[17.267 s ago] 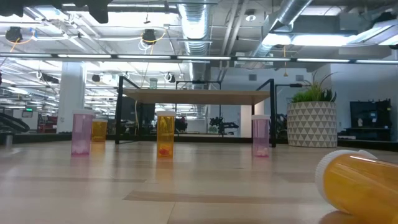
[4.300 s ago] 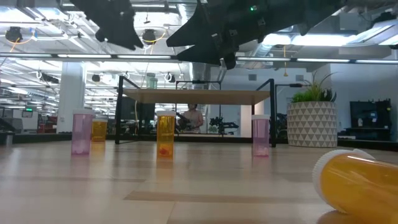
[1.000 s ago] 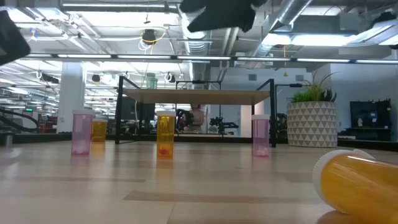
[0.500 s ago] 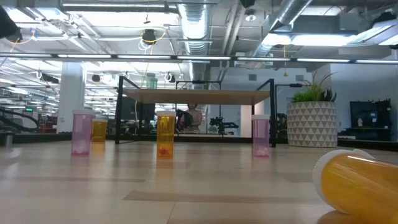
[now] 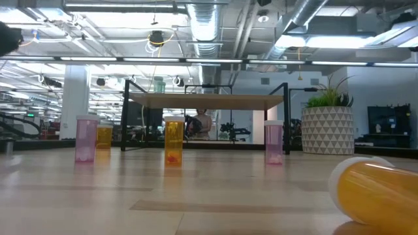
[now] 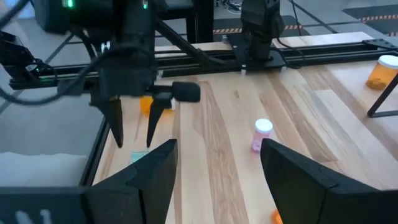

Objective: Pick and place medicine bottles onto shelf by color
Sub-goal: Put the blue pill bottle on the shelf aligned with the other blue pill bottles

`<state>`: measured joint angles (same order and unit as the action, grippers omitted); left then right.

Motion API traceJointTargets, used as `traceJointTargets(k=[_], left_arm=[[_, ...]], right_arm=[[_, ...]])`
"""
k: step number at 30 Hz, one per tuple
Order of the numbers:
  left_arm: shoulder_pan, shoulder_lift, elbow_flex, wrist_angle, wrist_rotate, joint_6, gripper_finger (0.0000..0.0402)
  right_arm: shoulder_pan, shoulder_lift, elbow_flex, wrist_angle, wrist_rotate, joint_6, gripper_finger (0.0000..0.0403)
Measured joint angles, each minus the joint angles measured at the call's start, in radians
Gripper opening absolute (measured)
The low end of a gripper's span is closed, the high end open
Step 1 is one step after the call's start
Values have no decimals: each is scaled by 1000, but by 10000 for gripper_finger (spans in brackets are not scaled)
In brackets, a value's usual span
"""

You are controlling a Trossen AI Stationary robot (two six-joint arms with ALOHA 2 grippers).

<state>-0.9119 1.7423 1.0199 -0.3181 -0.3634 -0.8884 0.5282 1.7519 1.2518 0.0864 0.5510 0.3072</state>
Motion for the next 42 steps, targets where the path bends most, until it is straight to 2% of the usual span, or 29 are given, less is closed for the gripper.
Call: traceJointTargets(k=[9, 18, 24, 31, 34, 42], left_arm=[[-10, 44, 0, 22, -27, 78, 176], [-53, 45, 0, 44, -96, 273, 177], [-80, 95, 8, 99, -130, 394, 177], [-76, 112, 13, 45, -217, 407, 177], [-75, 112, 13, -6, -221, 406, 177], [-83, 108, 14, -199, -210, 248, 177]], right_arm=[[0, 0, 0, 0, 0, 0, 255], [0, 0, 0, 0, 1, 0, 255], [0, 0, 0, 1, 2, 0, 255], [0, 0, 0, 0, 24, 6, 255], [0, 0, 0, -4, 27, 7, 255], [0, 0, 0, -9, 27, 9, 255]])
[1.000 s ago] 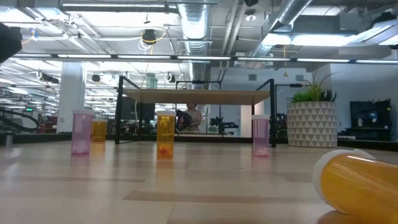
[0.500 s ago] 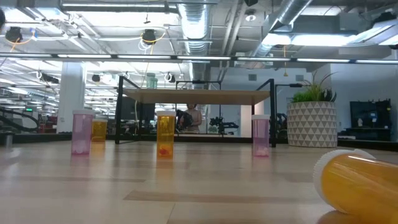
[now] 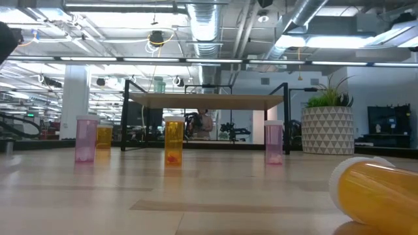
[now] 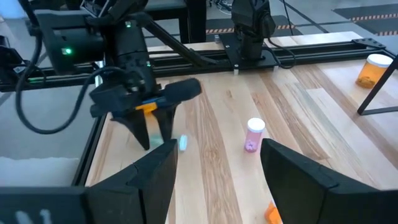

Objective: Pick and place medicine bottles onto shelf by color
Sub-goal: Put the blue pill bottle on the shelf aligned with the other blue pill bottles

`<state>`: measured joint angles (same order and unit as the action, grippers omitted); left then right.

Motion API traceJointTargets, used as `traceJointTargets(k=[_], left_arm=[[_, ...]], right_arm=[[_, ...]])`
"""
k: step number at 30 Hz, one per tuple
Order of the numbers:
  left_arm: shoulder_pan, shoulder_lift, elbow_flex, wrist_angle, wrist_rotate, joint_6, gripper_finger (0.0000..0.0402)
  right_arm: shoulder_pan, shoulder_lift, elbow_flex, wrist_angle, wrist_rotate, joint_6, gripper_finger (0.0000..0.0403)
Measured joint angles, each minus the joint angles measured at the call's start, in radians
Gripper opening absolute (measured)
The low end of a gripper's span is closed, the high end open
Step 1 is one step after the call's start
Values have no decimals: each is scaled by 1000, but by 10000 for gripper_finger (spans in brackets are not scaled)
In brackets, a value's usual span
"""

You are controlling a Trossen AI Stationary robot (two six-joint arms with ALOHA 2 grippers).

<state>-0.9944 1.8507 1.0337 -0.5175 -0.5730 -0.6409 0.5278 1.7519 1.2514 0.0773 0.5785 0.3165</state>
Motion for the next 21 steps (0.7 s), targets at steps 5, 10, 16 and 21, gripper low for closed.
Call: traceJointTargets(k=[5, 10, 16, 21], left_arm=[[-10, 0, 59, -135, -11, -107, 177], [-22, -1, 165, -349, -52, -268, 177], [-62, -2, 225, -423, -218, -550, 177], [-70, -2, 228, -463, -127, -828, 177]], right_arm=[[0, 0, 0, 2, 0, 0, 255], [0, 0, 0, 6, 0, 0, 255], [0, 0, 0, 2, 0, 9, 255], [0, 0, 0, 3, -1, 9, 255]])
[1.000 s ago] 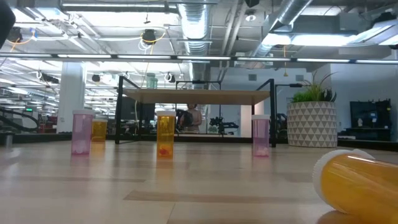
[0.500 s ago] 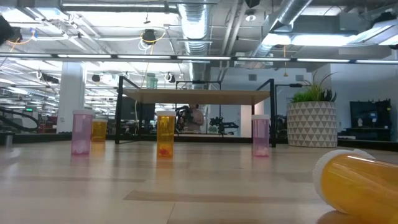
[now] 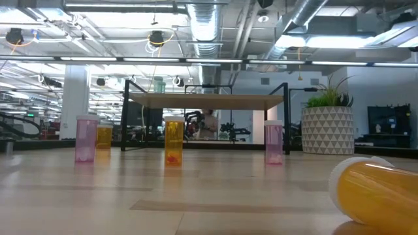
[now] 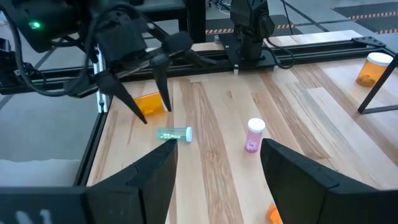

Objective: Pick and place medicine bottles onto shelf by color
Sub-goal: Put the blue pill bottle on the shelf aligned with the other blue pill bottles

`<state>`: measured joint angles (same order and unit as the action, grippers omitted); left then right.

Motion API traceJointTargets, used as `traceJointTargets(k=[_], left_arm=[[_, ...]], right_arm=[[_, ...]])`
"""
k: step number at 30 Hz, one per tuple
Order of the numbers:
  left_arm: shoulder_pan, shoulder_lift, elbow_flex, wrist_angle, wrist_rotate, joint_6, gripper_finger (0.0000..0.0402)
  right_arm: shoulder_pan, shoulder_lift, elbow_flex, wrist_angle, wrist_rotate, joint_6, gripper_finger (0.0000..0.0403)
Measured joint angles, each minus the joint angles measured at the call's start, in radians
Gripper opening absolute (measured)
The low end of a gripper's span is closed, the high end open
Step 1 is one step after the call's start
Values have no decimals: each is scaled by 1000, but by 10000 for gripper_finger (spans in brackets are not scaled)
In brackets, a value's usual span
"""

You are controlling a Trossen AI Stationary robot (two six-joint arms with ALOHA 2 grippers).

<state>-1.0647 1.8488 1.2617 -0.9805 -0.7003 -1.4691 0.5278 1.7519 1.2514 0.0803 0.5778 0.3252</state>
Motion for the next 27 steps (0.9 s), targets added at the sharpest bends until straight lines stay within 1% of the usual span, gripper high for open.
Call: traceJointTargets(k=[4, 6, 9, 10, 13, 17, 23, 27], left_arm=[[9, 0, 0, 48, 63, -99, 177], [20, 0, 0, 57, 85, -105, 177], [58, 0, -1, 39, 167, -107, 177], [72, 0, -5, 34, 176, -110, 177], [109, 1, -35, 29, 194, -145, 177], [146, 2, -82, 28, 268, -154, 177], [155, 2, -121, 51, 290, -171, 177], [155, 2, -155, 117, 324, -174, 177]], right_arm=[[0, 0, 0, 3, 0, 0, 255], [0, 0, 0, 3, 0, 7, 255], [-1, 0, 0, 7, 0, 9, 255], [-1, 0, 0, 8, 0, 14, 255], [-1, 0, 0, 7, 0, 19, 255], [0, 0, 0, 4, 0, 19, 255], [1, 0, 0, 2, 0, 19, 255], [1, 0, 0, 2, 0, 19, 255]])
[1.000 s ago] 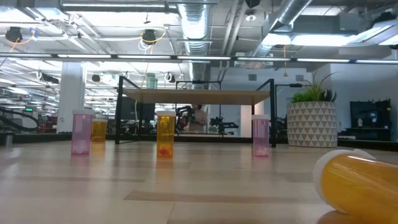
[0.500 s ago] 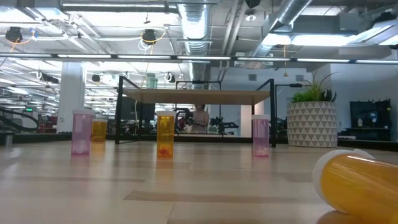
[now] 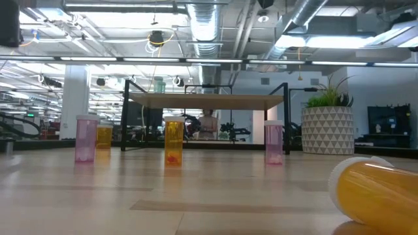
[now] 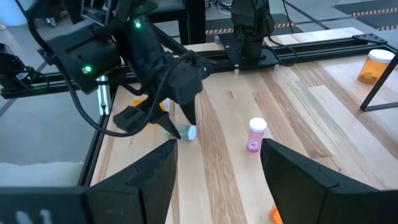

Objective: Pick and place medicine bottles onto shelf by color
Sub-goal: Put the blue pill bottle on the shelf aligned with the other blue pill bottles

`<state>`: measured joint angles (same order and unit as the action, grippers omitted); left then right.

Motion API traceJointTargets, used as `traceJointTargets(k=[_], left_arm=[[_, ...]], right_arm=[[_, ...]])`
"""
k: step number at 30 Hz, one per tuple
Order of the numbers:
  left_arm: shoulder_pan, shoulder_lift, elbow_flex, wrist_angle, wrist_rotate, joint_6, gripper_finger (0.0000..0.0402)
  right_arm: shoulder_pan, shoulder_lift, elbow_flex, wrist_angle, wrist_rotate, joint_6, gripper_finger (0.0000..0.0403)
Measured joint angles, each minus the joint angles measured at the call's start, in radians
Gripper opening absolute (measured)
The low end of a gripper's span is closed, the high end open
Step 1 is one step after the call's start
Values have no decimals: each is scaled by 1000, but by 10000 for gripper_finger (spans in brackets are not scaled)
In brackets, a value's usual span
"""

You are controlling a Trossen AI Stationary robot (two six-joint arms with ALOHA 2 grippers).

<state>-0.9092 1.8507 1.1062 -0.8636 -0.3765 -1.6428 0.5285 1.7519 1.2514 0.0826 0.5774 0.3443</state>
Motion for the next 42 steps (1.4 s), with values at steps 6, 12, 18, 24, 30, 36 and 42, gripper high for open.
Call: traceJointTargets(k=[6, 12, 18, 24, 30, 36, 42], left_arm=[[0, -5, -50, 37, 30, 6, 171], [1, -4, -46, 38, 24, 98, 129], [0, -6, -23, -7, -13, 188, 88], [-4, -84, -10, -38, -83, 271, 86], [-9, -274, -10, -27, -307, 425, 93], [-31, -484, -31, 88, -762, 729, 93], [63, -624, -95, 184, -832, 859, 93]], right_arm=[[0, 0, 0, 0, 0, 0, 255], [0, 0, 0, 0, 0, 0, 255], [0, 0, 0, 0, 0, -1, 255], [0, 0, 0, -1, 0, 3, 255], [0, 0, 0, 0, -1, 4, 255], [0, 0, 0, 0, -1, 14, 255], [0, 0, 0, 4, -1, 17, 255]])
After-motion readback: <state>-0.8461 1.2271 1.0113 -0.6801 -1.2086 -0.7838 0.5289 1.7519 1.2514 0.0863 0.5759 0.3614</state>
